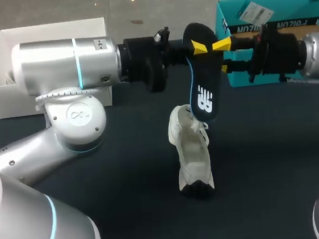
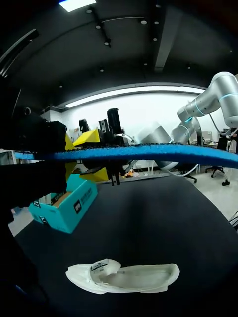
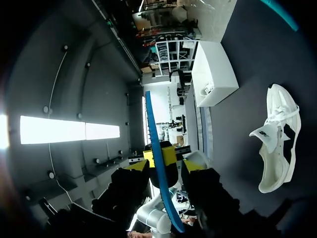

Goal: Take the shoe out of the shoebox, open the shoe tongue, remove and reinsert the insole, then place the shoe into the shoebox

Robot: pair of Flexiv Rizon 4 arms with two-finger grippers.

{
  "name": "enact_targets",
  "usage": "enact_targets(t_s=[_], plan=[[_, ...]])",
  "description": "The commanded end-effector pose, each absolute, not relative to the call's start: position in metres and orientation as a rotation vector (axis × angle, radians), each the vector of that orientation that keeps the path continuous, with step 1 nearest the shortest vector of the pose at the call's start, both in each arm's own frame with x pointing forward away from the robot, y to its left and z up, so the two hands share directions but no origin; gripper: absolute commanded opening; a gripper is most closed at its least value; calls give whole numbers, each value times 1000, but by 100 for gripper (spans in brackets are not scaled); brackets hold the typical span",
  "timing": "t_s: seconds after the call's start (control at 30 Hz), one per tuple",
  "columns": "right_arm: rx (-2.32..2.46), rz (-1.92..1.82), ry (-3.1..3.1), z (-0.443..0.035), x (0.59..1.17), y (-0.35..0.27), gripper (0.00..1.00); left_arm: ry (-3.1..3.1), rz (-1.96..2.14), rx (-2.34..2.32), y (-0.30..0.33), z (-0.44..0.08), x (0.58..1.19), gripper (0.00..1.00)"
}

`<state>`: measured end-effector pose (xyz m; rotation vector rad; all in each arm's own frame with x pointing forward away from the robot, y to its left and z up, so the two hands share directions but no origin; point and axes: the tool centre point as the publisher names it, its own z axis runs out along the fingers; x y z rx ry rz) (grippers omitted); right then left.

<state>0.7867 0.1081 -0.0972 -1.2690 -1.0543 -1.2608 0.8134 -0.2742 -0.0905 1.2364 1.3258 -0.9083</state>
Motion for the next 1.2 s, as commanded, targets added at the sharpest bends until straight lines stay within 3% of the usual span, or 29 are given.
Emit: enact_targets(t_s=[0.03, 0.73, 0.9, 1.2], plan=[[-1311, -1252, -1100, -105, 780, 95, 100, 1349, -913, 1219, -265, -93, 805, 0], [-1359, -1161, -1276, -121, 774, 77, 100, 1514, -1010, 1179, -250, -106, 786, 0], [-1465, -1203, -1458, -150, 771, 38, 100, 1523, -1022, 1180, -247, -106, 781, 0], [-1634, -1257, -1530, -161, 772, -33, 100, 1528, -1042, 1153, -245, -103, 779, 0]])
